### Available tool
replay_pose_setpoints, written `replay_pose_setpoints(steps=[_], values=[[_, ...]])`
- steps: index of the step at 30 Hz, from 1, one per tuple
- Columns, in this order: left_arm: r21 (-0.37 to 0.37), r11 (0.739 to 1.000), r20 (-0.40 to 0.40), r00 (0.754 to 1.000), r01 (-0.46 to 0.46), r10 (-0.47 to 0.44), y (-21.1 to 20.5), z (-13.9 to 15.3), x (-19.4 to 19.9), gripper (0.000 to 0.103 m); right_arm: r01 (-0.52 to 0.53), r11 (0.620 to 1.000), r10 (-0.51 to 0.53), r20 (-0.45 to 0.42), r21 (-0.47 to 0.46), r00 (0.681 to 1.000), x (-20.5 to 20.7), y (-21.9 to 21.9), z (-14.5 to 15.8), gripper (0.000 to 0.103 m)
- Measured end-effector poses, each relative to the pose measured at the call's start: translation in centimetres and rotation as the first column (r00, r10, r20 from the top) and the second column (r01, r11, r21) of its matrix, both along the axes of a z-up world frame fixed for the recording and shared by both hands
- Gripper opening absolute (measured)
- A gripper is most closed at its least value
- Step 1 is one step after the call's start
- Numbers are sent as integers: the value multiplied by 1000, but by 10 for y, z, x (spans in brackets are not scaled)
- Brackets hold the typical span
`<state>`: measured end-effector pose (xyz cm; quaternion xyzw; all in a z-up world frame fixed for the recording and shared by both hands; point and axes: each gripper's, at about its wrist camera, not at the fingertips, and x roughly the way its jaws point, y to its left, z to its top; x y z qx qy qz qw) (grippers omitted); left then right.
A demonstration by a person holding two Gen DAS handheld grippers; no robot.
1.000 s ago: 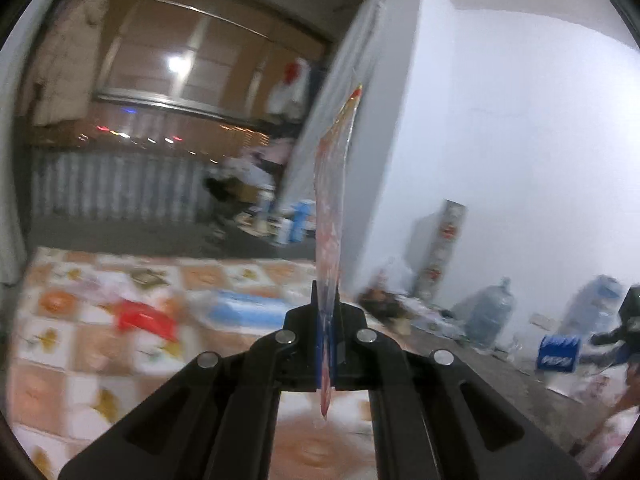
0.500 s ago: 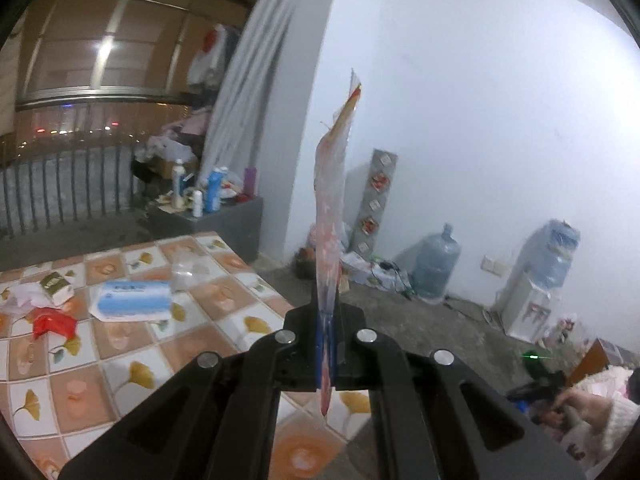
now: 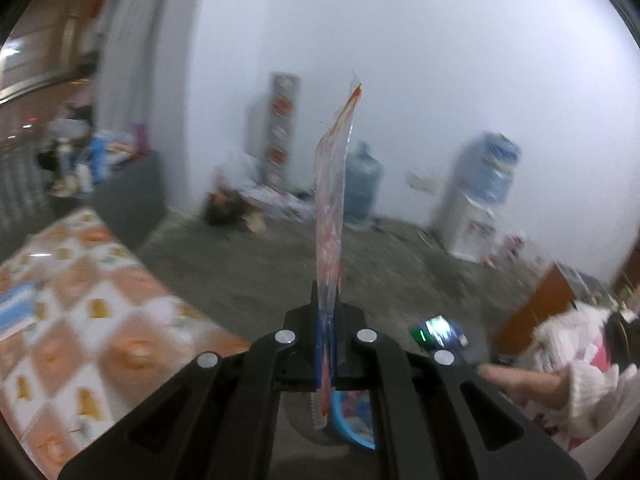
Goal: Collect trash
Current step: 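Carry the bottle to the basket and open the right gripper while left carries the strip, then open the left gripper over the basket to drop the plastic strip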
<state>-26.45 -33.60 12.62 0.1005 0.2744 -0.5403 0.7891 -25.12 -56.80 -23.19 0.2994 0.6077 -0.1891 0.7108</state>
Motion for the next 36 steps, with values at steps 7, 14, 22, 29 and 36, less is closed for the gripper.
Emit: replay_pose_setpoints(steps=[7,14,22,29,36], values=[[164,970,-227,964,178,-138,-88,-84,-33,3,345,937,-347,245,51,905,-45,-63,56,84],[384,874,-579,815,297,-22,-159,-224,-60,3,516,857,-469,397,-12,789,-86,-96,103,84],[498,833,-567,817,241,102,-185,-289,-57,51,458,888,-429,398,24,811,-71,-105,92,84],[565,808,-392,916,167,85,-169,-261,-49,52,390,919,-342,376,-57,861,-60,-103,91,84],[499,867,-283,948,16,146,-107,-187,-27,52,380,914,-303,386,-140,871,-58,-87,105,74]])
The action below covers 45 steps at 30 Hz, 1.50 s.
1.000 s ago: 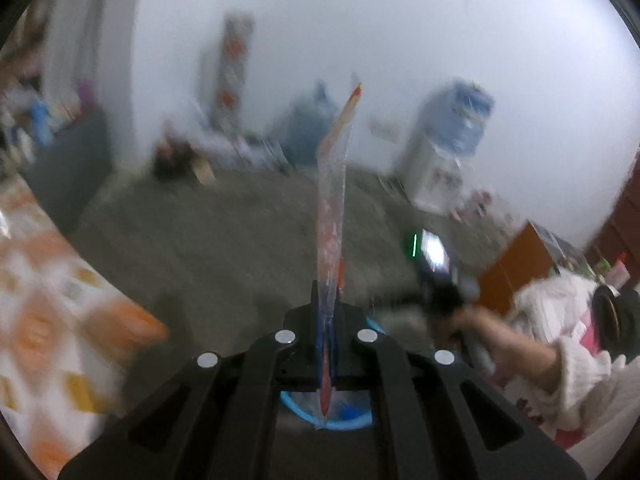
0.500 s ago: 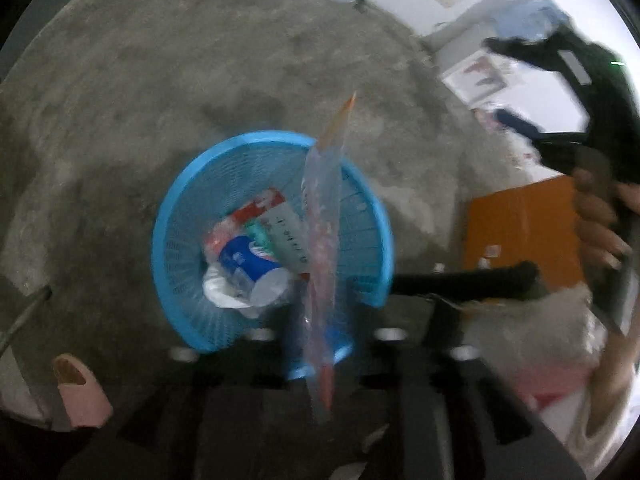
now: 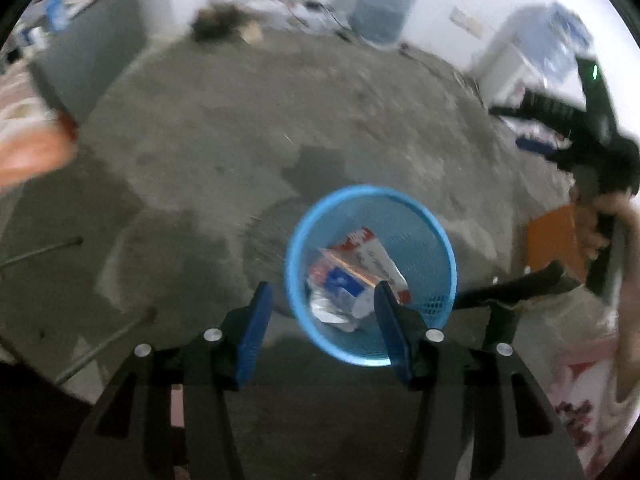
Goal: Collect trash
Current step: 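Open the left gripper over the basket to drop the plastic strip, then grasp white tissue paper with the left gripper while right grasps a red wrapper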
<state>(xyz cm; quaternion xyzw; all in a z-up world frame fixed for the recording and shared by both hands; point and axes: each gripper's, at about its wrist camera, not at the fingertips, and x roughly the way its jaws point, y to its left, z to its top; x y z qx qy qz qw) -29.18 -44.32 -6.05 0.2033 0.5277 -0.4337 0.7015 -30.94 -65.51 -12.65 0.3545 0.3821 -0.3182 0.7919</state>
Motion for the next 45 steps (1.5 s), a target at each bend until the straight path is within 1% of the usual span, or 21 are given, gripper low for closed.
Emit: replay_pose_setpoints(steps=[2,5,7,10,12,13,14,16,17,19,21,22,24,28,34,35,36,37,39,41,45], values=[[-89,996,-4,999,-32,32,30,32,12,52,-64,998,64,82,-10,995,8,18,16,74],[-194,975,48,991,-111,123,91,88,27,52,-174,984,177,108,-36,978,23,47,34,76],[-255,949,93,973,-183,213,139,119,37,52,-281,960,280,111,-11,954,39,73,44,78],[-324,898,146,922,-299,359,215,150,63,53,-354,935,354,119,-26,928,56,107,55,78],[-335,850,193,853,-407,484,269,157,92,57,-413,910,414,123,-39,902,72,135,61,78],[-339,820,199,817,-461,542,293,157,108,58,-440,897,440,139,-35,887,82,148,62,78],[-330,759,201,744,-561,637,329,151,133,58,-458,889,456,153,-27,877,89,157,64,78],[-311,685,194,662,-658,724,371,141,169,58,-511,859,505,184,-15,843,115,181,67,79],[-319,637,139,630,-702,764,396,134,189,58,-542,840,536,186,-20,823,131,194,70,79],[-374,517,-76,581,-770,811,446,114,234,58,-600,799,598,169,-45,784,160,223,77,79],[-396,436,-128,519,-808,845,476,104,262,57,-656,753,656,152,-59,739,189,247,81,79],[-400,420,-93,492,-815,866,484,106,273,57,-687,724,688,147,-65,711,201,262,84,79],[-408,407,-10,450,-817,893,500,110,298,57,-748,657,752,148,-95,642,224,289,93,79],[-447,354,-39,413,-821,910,539,112,350,58,-817,553,833,125,-160,539,257,334,107,82],[-435,332,-76,401,-837,913,560,99,420,58,-870,473,880,121,-137,459,295,376,99,82],[-415,326,-80,391,-850,917,562,96,428,55,-876,464,885,120,-135,450,302,385,99,82],[-403,308,-107,378,-862,919,565,89,437,36,-880,456,889,119,-135,442,307,396,101,82],[-391,308,-134,384,-867,913,567,84,444,19,-887,442,896,116,-137,428,311,403,100,82],[-370,297,-151,373,-880,915,569,77,449,4,-896,419,908,102,-148,407,319,419,103,82],[-374,295,-135,366,-879,921,573,76,451,1,-906,391,920,93,-160,380,323,431,107,82],[-452,305,-92,384,-838,919,580,92,423,1,-929,322,947,75,-185,313,336,459,113,82]])
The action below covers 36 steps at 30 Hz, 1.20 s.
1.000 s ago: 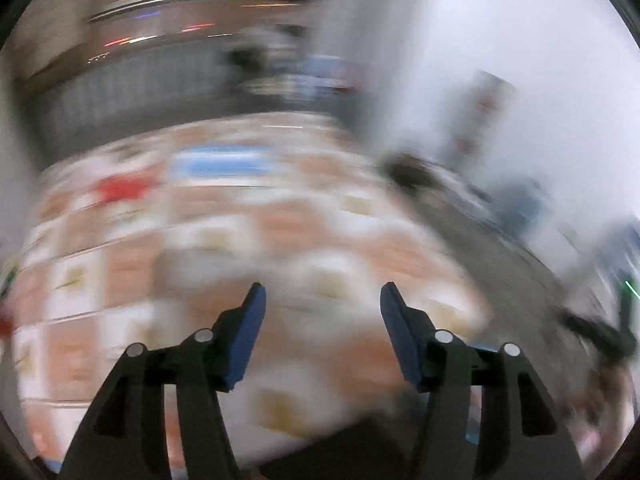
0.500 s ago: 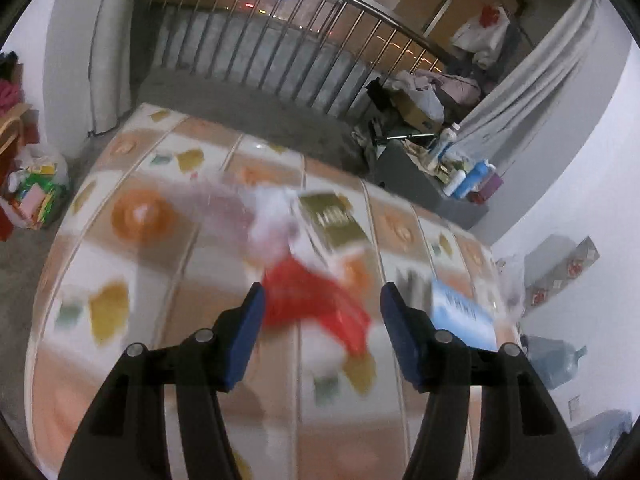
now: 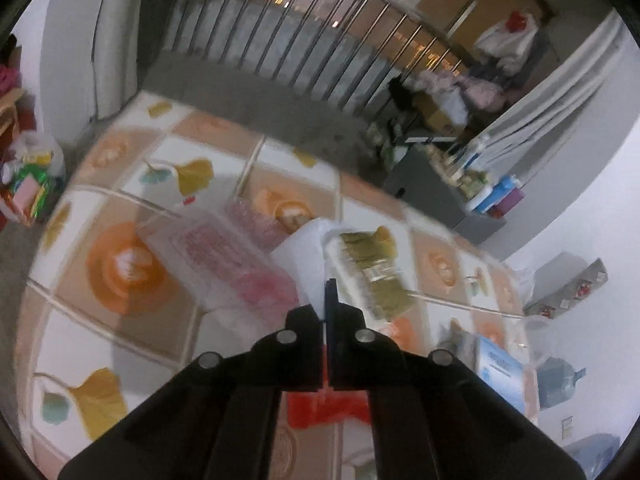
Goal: Collect trash
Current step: 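Grasp white tissue paper with the left gripper while right grasps a red wrapper, then carry the red wrapper to the basket and open the right gripper while left carries the tissue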
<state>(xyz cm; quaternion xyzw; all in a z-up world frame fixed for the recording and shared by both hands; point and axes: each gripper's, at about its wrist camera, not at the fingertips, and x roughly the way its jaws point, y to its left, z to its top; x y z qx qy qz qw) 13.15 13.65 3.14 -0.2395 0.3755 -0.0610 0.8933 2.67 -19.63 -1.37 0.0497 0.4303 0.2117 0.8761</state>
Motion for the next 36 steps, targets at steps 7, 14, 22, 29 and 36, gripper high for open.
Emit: replay_pose_setpoints(steps=[7,14,22,29,36], values=[[-113,991,168,984,78,-58,20,46,-66,1,-181,983,181,-27,-19,983,32,72,-9,82],[-162,981,300,952,108,-56,41,85,-98,1,-403,896,414,25,-185,910,77,172,-23,85],[-263,961,368,930,85,18,72,97,-120,1,-507,785,530,-37,-355,847,140,234,-62,90],[-273,956,388,922,111,3,69,99,-125,1,-345,878,369,9,-331,929,159,225,-70,43],[-202,971,412,911,125,-31,53,107,-134,1,-272,933,279,-5,-234,960,136,184,-57,19]])
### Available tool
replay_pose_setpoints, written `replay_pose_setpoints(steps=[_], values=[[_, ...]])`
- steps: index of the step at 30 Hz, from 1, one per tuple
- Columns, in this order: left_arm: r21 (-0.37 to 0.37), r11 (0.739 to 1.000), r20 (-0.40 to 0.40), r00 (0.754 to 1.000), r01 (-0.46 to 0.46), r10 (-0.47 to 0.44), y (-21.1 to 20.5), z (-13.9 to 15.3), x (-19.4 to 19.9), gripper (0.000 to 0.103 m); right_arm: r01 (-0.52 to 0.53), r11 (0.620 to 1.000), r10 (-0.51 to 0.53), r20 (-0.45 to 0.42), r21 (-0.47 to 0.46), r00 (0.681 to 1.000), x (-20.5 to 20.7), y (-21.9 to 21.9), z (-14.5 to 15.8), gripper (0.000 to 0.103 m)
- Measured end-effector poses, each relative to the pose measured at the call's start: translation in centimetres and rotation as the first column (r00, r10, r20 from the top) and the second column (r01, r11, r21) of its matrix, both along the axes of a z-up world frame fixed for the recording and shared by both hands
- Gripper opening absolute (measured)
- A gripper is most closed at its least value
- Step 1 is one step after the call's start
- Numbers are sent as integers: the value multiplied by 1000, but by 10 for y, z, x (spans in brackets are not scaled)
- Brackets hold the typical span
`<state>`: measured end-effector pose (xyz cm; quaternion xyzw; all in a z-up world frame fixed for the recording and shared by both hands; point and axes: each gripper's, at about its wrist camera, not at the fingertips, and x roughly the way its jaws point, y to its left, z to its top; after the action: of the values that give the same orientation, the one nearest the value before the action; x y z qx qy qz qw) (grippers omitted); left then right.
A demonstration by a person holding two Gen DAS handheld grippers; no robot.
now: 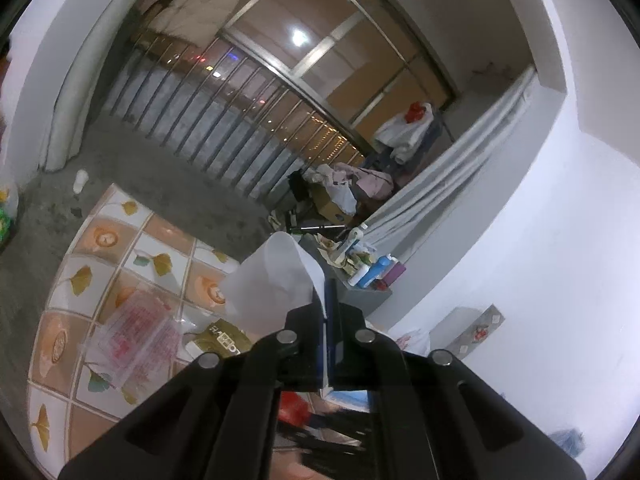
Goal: Collect trash
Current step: 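Carry the red wrapper to the basket and open the right gripper while left carries the tissue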
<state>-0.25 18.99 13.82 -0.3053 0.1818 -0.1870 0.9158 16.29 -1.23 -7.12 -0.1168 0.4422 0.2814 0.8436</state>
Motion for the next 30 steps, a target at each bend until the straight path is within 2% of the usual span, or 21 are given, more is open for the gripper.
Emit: replay_pose_setpoints(steps=[2,4,5,6,8,9,10,11,12,13,14,15,17,18,20,22,23,25,26,28,30], values=[[29,999,34,999,-18,18,-5,7,-11,1,52,994,-53,11,99,999,-19,-31,16,19],[8,999,56,997,-52,52,-4,12,-25,1,150,940,-161,10,307,987,-53,-85,46,19],[-14,998,61,996,-59,60,-4,13,-32,1,188,909,-209,14,372,978,-75,-110,59,19],[-28,999,72,996,-44,46,-8,14,-41,1,211,881,-248,33,423,968,-103,-138,73,19],[-9,1000,81,996,-30,30,-23,16,-51,1,253,854,-320,75,455,944,-152,-182,92,19],[0,1000,87,996,-9,9,-36,15,-59,1,314,823,-395,79,474,915,-183,-213,102,19],[1,1000,90,996,16,-16,-47,16,-65,1,379,771,-466,49,513,883,-212,-242,110,19],[-1,998,95,994,56,-56,-65,17,-73,1,415,731,-502,15,541,865,-230,-259,114,19],[-5,997,100,992,77,-76,-76,19,-78,1,465,669,-560,-18,580,828,-261,-287,119,19],[-9,995,107,989,102,-100,-89,21,-84,1,516,623,-629,-14,588,777,-293,-310,124,19],[-7,991,117,984,136,-134,-106,24,-90,1,550,607,-673,3,573,740,-312,-321,126,19],[-1,984,127,976,176,-175,-126,28,-97,1,603,590,-729,32,538,684,-337,-336,128,20],[-5,969,141,960,247,-244,-158,32,-109,1,675,564,-779,35,475,626,-367,-361,123,20],[-19,957,146,947,291,-285,-176,33,-116,1,722,534,-807,10,440,591,-381,-376,117,20],[-46,931,155,923,363,-353,-202,33,-129,1,772,489,-842,-14,405,540,-402,-397,105,21],[-82,907,173,903,412,-394,-225,30,-145,1,832,427,-883,-37,356,468,-426,-422,87,22],[-94,889,180,886,448,-428,-239,29,-154,1,862,390,-900,-62,324,430,-437,-439,70,22],[-92,871,179,869,482,-462,-261,30,-167,1,909,321,-926,-115,267,360,-448,-457,38,23],[-68,853,169,849,517,-501,-278,33,-174,1,926,295,-930,-150,237,335,-453,-471,22,23],[-24,833,151,826,553,-544,-300,37,-180,1,966,217,-943,-223,143,246,-462,-498,-22,28],[35,806,119,798,591,-591,-326,39,-190,1,982,176,-942,-277,66,187,-467,-513,-58,28]])
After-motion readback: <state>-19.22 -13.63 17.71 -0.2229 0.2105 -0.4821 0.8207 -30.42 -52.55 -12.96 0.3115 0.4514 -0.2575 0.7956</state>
